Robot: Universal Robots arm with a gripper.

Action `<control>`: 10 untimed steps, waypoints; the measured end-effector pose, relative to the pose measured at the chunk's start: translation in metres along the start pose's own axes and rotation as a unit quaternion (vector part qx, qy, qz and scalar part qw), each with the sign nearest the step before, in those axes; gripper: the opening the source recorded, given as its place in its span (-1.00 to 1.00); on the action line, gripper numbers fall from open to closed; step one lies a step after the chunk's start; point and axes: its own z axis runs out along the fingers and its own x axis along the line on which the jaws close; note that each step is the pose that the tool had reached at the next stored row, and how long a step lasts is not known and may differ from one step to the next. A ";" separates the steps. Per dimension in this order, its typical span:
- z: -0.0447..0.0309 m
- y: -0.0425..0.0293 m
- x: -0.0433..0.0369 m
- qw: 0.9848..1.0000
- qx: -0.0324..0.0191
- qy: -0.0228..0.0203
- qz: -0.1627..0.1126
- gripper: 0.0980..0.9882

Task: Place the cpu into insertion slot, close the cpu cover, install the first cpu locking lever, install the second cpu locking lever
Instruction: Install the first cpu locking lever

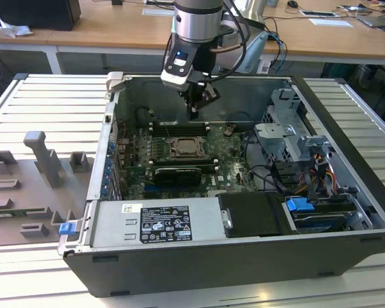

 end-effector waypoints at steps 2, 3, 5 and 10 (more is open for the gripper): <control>0.0000 0.0000 0.0000 1.000 0.000 0.001 -0.017 -0.98; 0.0001 0.0000 0.0000 1.000 0.000 0.001 -0.022 -0.98; 0.0002 0.0000 0.0000 0.999 0.000 0.001 -0.040 -0.98; 0.0005 0.0000 0.0000 0.994 0.000 0.004 -0.105 -0.98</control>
